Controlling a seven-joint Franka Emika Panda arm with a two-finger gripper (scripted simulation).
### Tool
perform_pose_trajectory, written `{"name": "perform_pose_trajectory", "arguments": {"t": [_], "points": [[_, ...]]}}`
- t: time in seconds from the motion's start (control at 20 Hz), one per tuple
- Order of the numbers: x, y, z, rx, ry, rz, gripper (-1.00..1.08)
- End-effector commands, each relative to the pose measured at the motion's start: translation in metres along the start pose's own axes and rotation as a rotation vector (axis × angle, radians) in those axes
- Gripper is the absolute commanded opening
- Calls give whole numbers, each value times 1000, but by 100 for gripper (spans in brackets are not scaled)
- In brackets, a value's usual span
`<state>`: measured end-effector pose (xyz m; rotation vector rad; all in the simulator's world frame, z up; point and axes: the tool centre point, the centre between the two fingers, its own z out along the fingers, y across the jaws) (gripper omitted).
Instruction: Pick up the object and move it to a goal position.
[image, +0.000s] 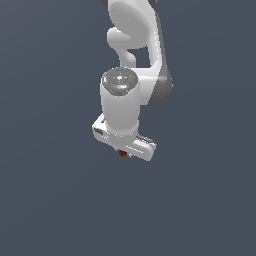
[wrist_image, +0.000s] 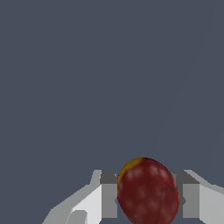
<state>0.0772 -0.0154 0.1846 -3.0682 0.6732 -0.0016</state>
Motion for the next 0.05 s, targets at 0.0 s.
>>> {"name": "perform_pose_trajectory", "arguments": {"t": [0.0], "points": [[0, -1, 1, 0, -1, -1, -100]]}}
